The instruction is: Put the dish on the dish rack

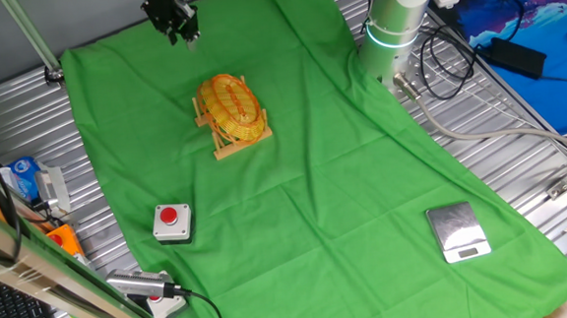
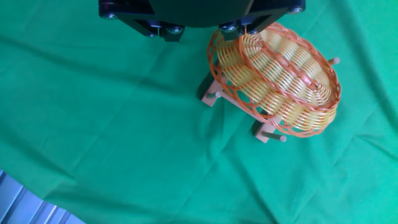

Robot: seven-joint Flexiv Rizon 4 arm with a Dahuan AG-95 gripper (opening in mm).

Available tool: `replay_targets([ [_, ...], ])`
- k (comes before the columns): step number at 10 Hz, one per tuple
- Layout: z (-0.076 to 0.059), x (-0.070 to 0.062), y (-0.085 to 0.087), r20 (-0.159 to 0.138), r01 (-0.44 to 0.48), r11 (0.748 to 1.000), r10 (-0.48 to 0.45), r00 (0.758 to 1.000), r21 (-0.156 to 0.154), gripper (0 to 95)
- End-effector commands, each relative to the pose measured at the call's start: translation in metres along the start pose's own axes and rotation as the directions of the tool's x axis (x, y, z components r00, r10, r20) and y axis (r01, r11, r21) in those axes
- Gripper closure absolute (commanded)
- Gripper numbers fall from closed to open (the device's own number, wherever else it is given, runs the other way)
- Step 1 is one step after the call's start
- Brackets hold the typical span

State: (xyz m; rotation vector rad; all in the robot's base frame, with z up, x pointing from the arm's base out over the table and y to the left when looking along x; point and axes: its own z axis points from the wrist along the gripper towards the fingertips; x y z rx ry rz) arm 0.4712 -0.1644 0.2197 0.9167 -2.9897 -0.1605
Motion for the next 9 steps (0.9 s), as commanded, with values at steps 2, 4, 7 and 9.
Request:
replay_targets([
  [2, 0.0045, 0.0006, -0.0003, -0.004, 0.02, 1.0, -0.02, 1.0, 0.003, 76.0],
  [4, 0.0042, 0.0005, -0.0003, -0.009, 0.019, 1.0, -0.018, 1.0, 0.011, 95.0],
  [7, 0.0035, 0.001, 0.0, -0.014, 0.022, 1.0, -0.022, 1.0, 0.02, 95.0],
  [9, 0.0032, 0.001, 0.0, -0.013, 0.022, 1.0, -0.022, 1.0, 0.019, 95.0],
])
